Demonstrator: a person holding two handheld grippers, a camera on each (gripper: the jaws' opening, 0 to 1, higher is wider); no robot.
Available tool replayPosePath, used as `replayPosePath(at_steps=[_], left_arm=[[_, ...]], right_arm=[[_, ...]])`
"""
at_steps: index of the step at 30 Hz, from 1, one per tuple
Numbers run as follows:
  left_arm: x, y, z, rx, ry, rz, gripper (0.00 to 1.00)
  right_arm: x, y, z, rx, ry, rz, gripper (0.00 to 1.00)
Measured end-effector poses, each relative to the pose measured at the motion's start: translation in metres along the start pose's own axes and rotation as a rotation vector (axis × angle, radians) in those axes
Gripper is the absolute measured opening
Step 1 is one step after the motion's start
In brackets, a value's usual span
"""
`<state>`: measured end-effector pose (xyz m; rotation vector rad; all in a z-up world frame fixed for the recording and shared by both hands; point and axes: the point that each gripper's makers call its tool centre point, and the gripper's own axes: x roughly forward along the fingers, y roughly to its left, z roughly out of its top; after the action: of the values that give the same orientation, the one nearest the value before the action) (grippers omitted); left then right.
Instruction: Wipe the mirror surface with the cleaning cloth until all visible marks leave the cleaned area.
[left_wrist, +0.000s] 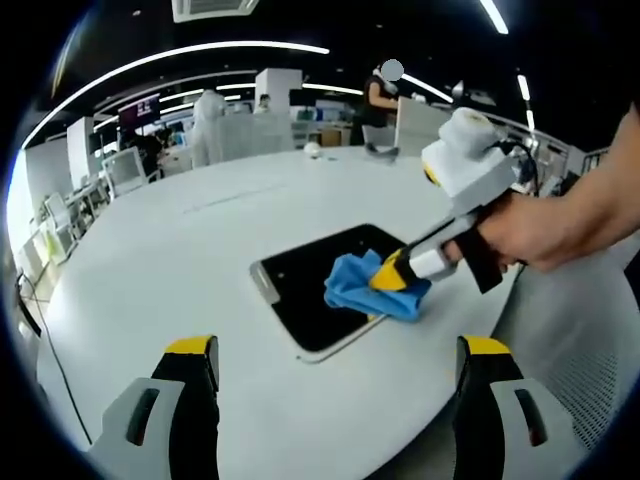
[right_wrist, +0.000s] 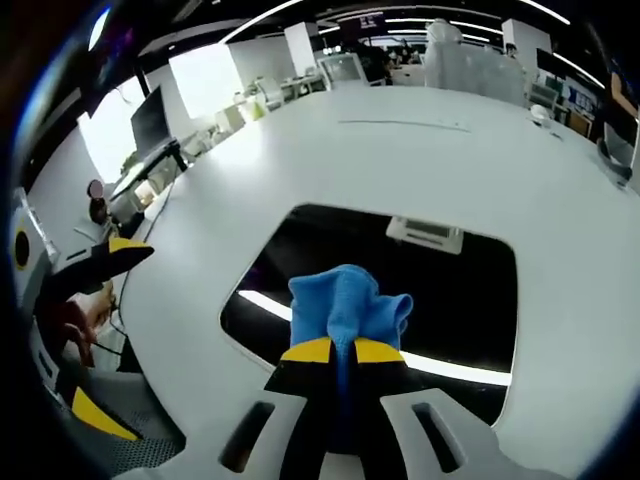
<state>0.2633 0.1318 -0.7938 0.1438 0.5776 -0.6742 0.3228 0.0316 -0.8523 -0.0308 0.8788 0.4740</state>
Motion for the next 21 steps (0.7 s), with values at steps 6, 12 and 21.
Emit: replayPosePath(at_steps=[6,12,21], left_arm=[[0.0,0.001,-0.002,0.002,0.007,0.003,0.99],[0.0,0.001,-0.003,0.005,0.012,0.005,0.99],[0.0,0.003,-0.005,0.005,0.023,0.013,0.99]], right_arm=[[0.002,0.005,0.002,0.004,0.002,0.01,0.0],[0.007,0.014,0.004,0.013,0.001,0.027,0.0],[0.017,0.038,0.011,-0.02,0.018,0.059,0.0]])
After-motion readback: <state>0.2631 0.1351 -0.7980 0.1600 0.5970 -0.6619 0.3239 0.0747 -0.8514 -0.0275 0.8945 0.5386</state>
